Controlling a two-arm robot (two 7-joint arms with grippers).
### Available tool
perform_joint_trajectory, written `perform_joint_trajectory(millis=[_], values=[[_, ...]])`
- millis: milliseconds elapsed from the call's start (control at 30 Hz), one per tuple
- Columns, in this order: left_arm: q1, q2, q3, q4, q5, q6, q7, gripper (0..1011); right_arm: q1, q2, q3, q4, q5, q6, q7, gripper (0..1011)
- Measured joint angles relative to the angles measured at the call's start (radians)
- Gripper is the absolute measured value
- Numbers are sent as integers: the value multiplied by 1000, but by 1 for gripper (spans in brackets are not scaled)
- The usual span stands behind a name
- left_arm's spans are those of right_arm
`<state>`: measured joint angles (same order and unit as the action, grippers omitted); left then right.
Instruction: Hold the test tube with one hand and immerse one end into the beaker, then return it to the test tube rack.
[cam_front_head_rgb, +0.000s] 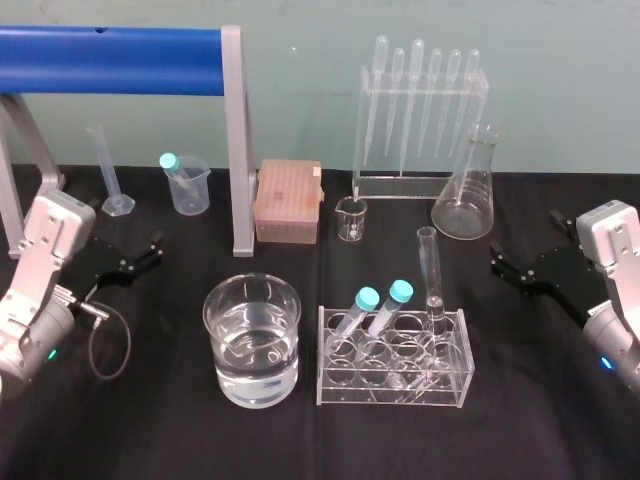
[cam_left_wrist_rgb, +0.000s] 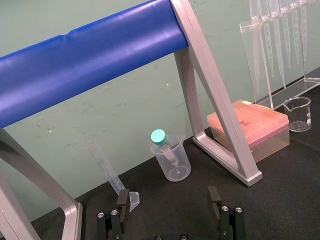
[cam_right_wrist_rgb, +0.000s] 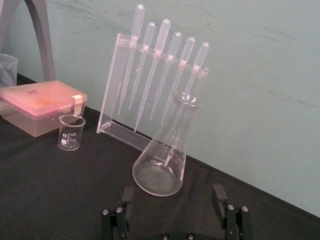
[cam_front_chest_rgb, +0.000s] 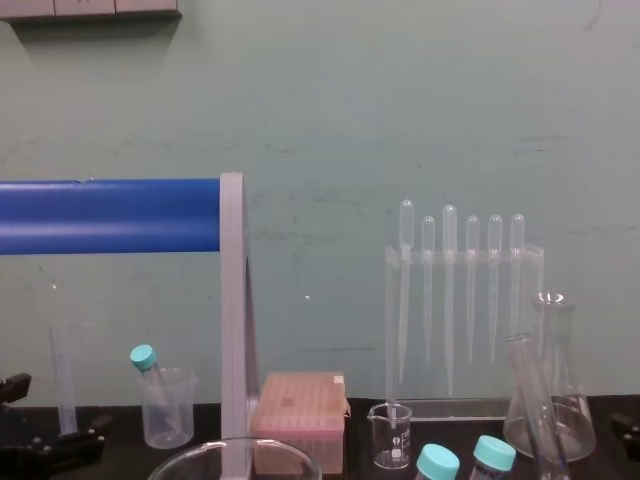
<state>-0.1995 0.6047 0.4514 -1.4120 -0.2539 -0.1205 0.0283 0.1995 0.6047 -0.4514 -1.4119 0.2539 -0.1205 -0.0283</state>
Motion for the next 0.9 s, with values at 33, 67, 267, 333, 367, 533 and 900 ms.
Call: perform_joint_trajectory(millis=[33, 67, 267, 333, 367, 533, 900], values=[[0, 0, 0, 0, 0, 0, 0, 1000, 0, 0, 0, 0, 0, 0, 0, 1000], [0, 0, 0, 0, 0, 0, 0, 1000, 0, 0, 0, 0, 0, 0, 0, 1000], [0, 0, 0, 0, 0, 0, 0, 1000, 0, 0, 0, 0, 0, 0, 0, 1000], [0, 0, 0, 0, 0, 0, 0, 1000, 0, 0, 0, 0, 0, 0, 0, 1000], [0, 0, 0, 0, 0, 0, 0, 1000, 0, 0, 0, 0, 0, 0, 0, 1000], [0, 0, 0, 0, 0, 0, 0, 1000, 0, 0, 0, 0, 0, 0, 0, 1000], [0, 0, 0, 0, 0, 0, 0, 1000, 0, 0, 0, 0, 0, 0, 0, 1000]])
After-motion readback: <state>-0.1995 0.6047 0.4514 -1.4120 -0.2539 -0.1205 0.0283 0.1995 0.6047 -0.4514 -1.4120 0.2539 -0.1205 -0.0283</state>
